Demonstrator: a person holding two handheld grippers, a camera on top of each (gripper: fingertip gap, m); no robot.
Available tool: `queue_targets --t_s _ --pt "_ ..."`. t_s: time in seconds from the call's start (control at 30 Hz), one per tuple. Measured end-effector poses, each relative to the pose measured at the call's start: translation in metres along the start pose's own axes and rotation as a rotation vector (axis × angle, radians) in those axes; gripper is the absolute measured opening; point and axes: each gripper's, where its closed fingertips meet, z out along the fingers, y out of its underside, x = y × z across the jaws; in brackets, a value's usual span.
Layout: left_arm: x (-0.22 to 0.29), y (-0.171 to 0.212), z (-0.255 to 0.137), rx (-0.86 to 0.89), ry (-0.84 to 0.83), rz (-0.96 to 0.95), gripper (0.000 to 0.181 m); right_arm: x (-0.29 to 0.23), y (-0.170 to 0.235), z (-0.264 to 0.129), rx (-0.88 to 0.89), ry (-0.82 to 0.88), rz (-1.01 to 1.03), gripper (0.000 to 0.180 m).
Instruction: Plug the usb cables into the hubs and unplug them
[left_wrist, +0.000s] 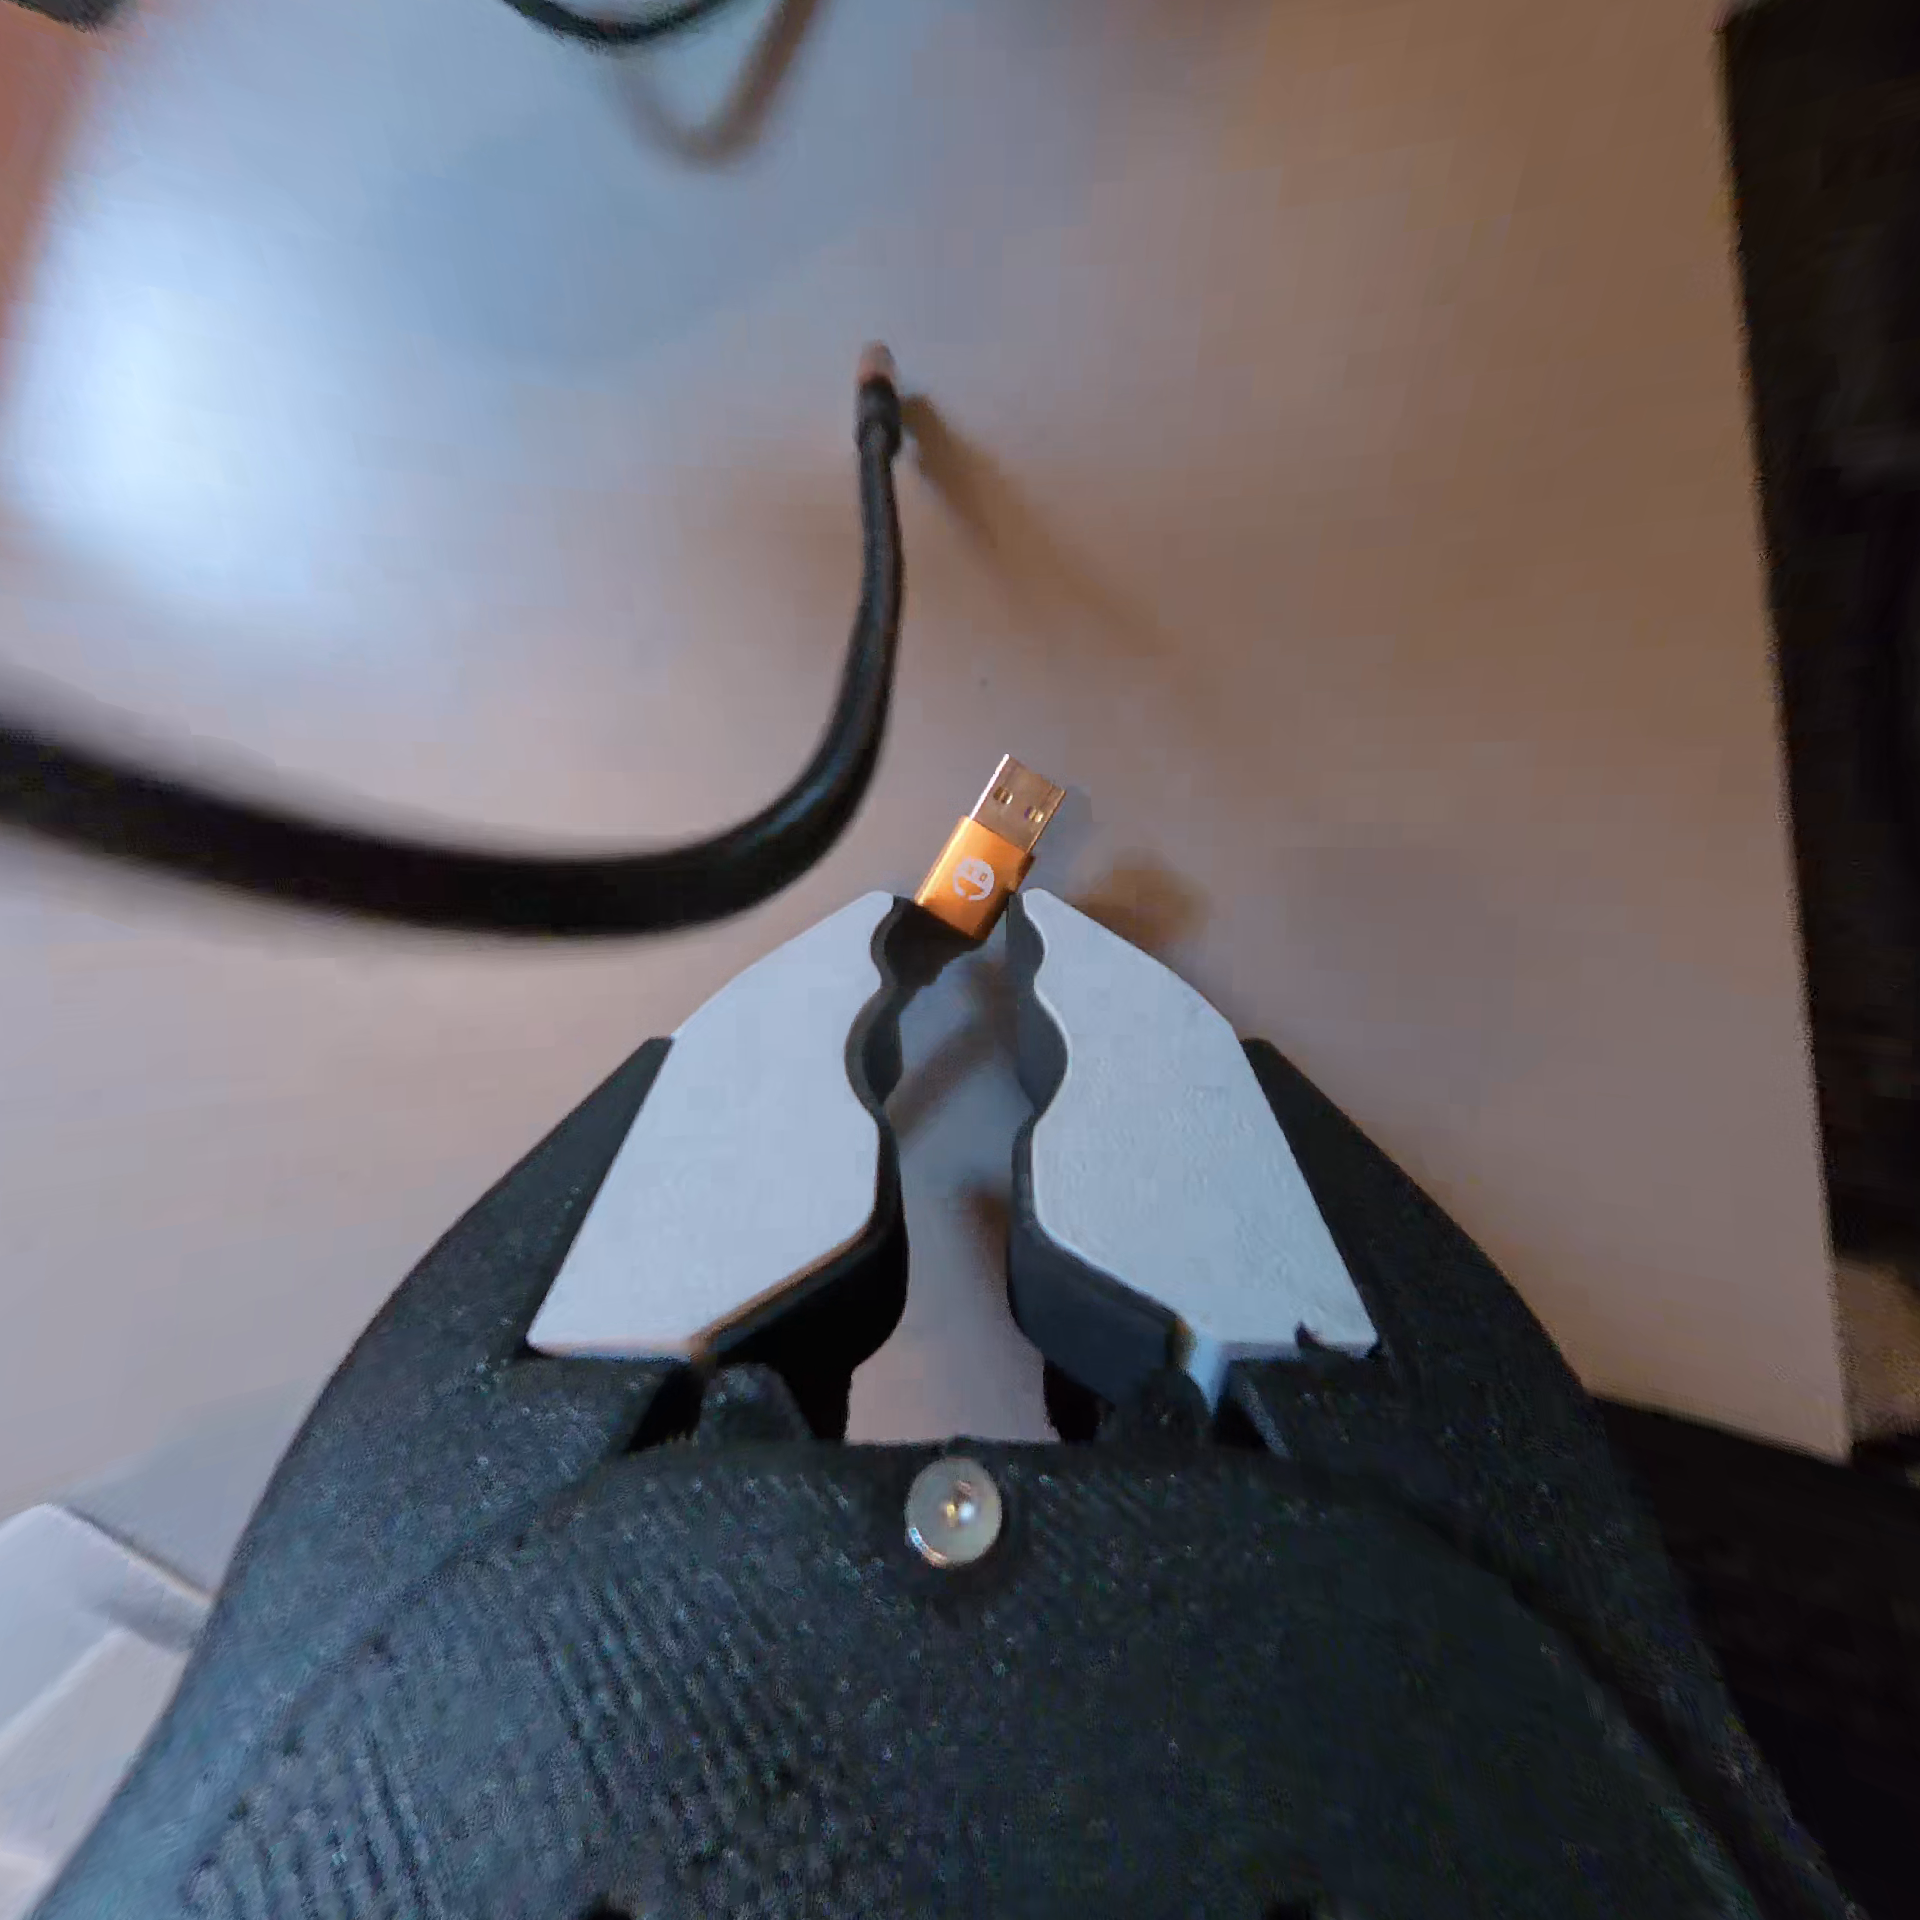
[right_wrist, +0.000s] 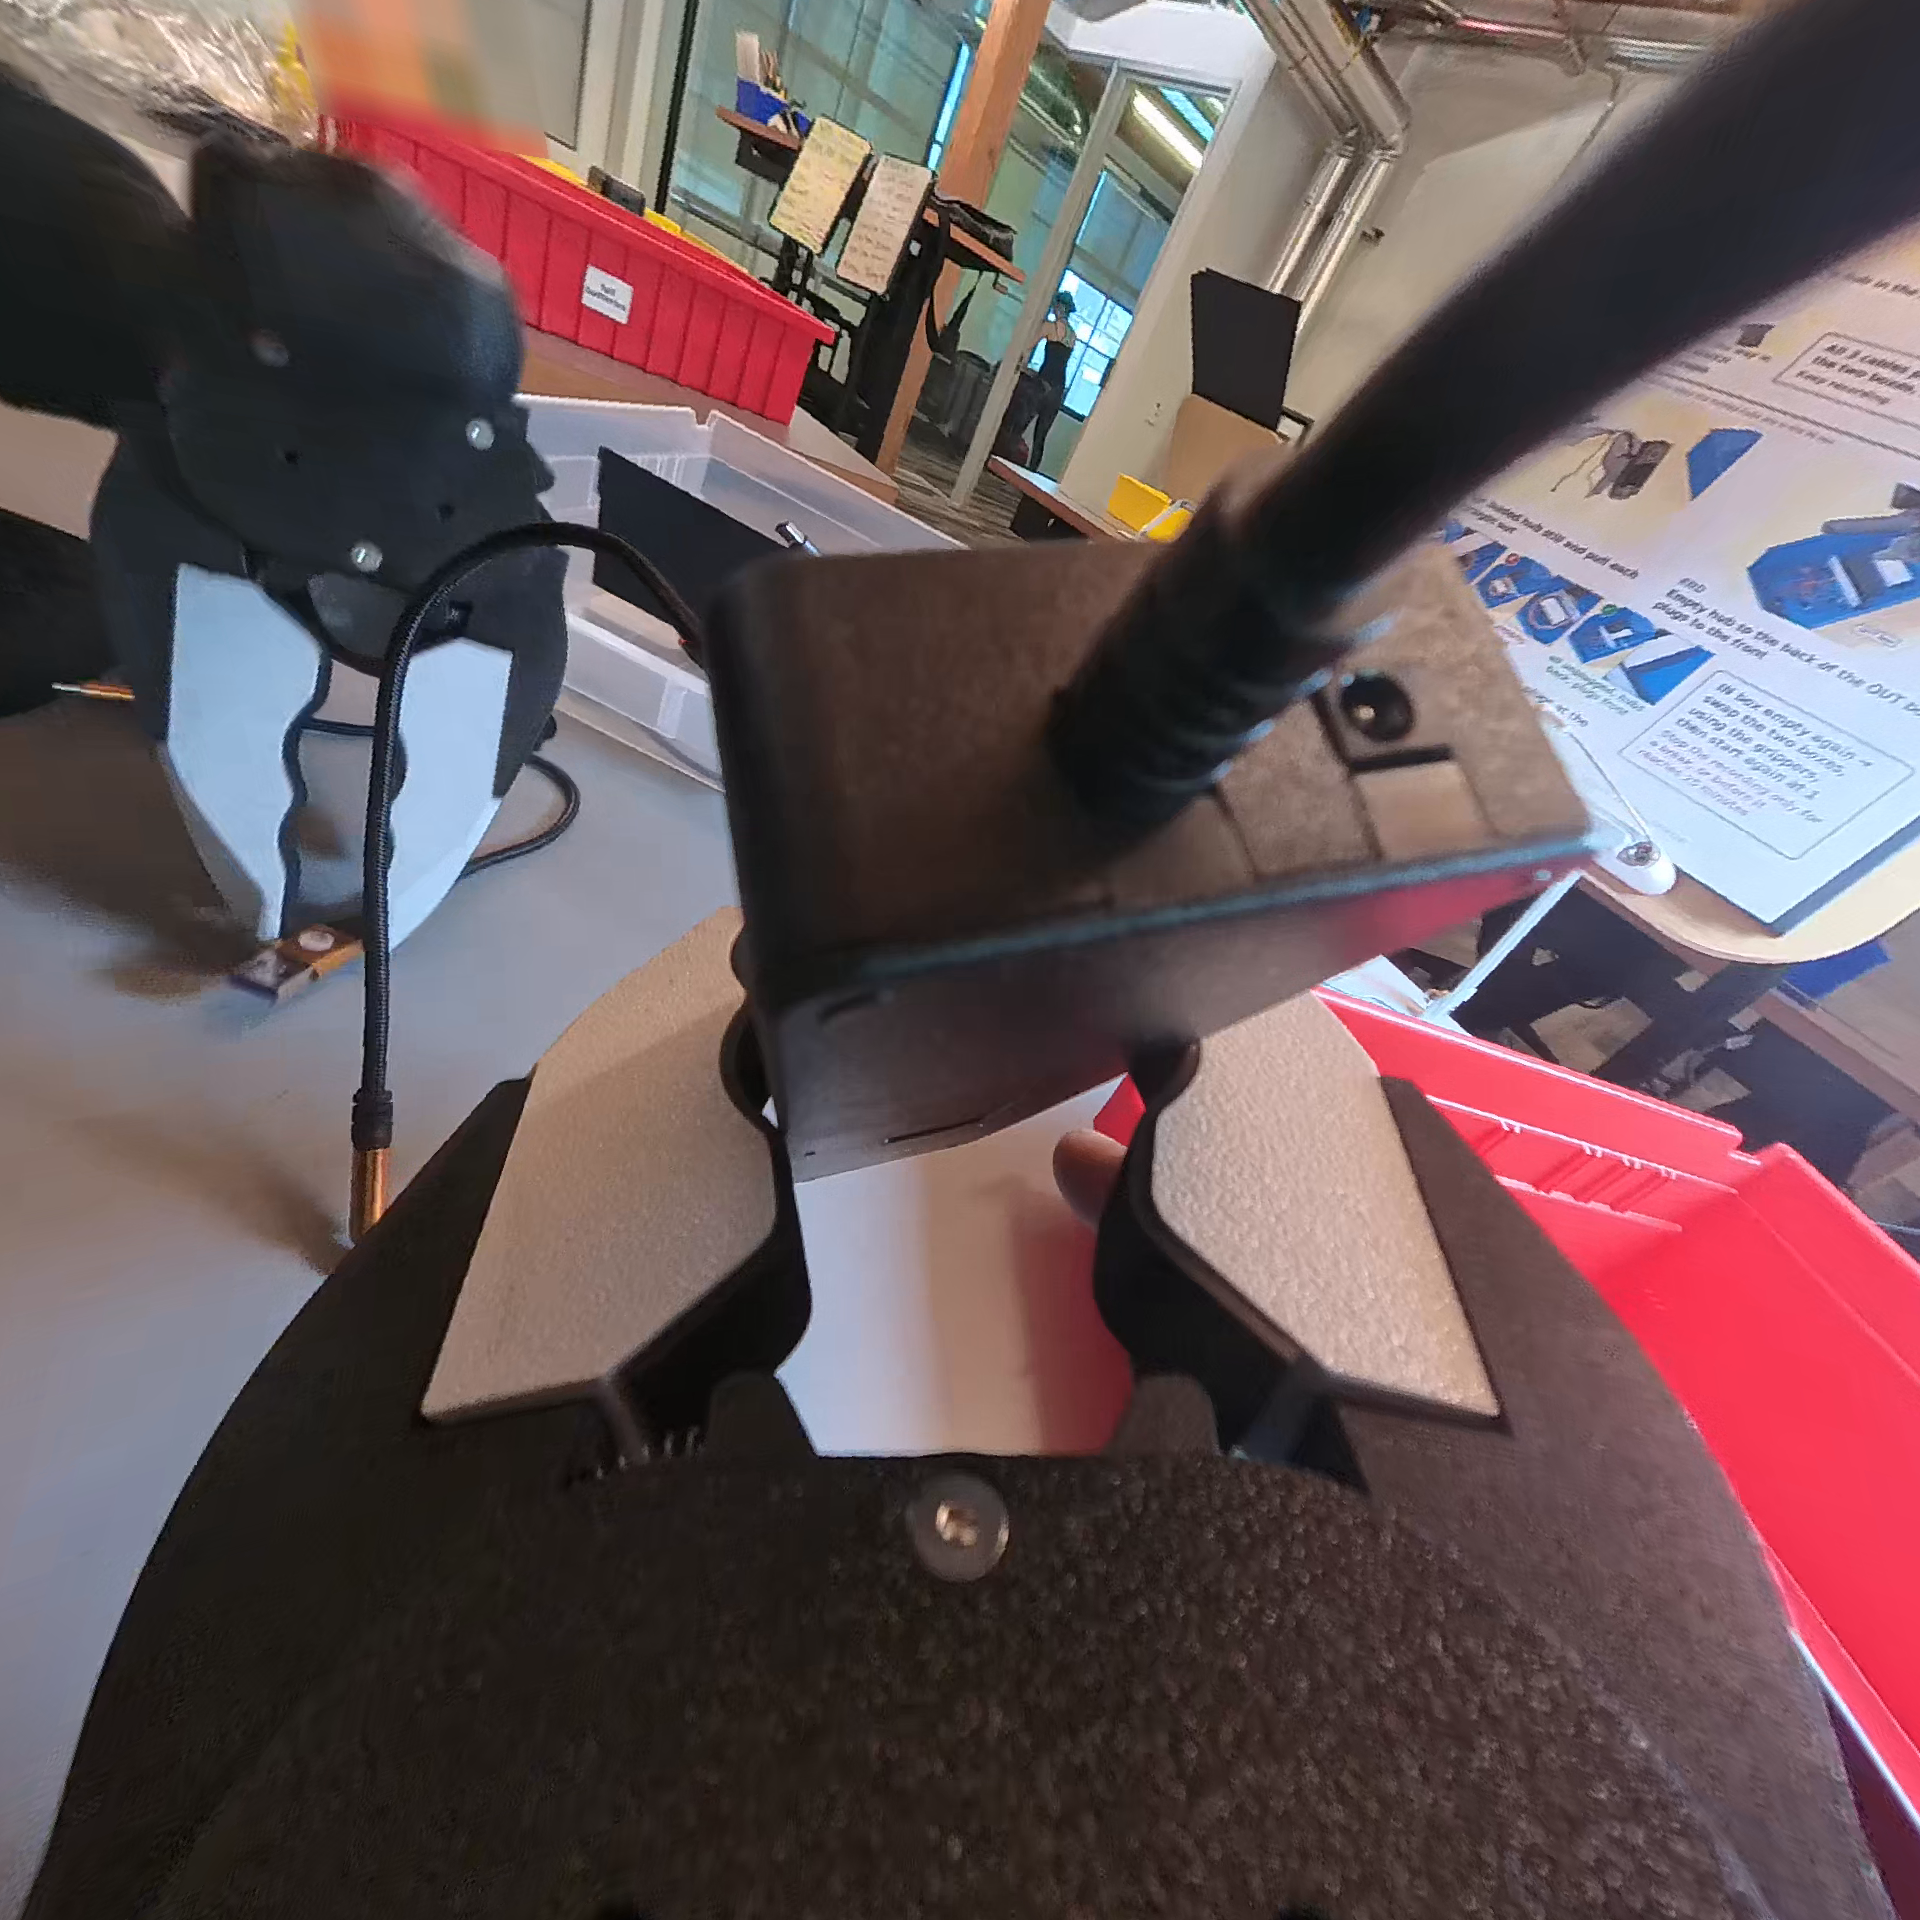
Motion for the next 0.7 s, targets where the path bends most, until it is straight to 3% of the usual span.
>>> queue_targets --t_s 0.2,0.3,0.53,0.7 --pt "-0.030 -0.026 -0.039 0.389 -0.149 -0.237 0.017 -0.006 0.001 -0.004 0.043 -0.091 0.051 0.068" --pt "-0.043 -0.023 -0.058 0.460 -0.243 -0.330 0.017 -0.013 0.002 -0.003 0.052 -0.153 0.097 0.068" --pt "-0.053 -0.028 -0.079 0.382 -0.408 -0.350 0.016 -0.029 0.015 0.009 -0.110 -0.173 0.046 0.068" --pt "-0.056 -0.040 -0.083 0.251 -0.401 -0.311 0.016 -0.033 0.028 0.023 -0.268 -0.142 -0.088 0.069"
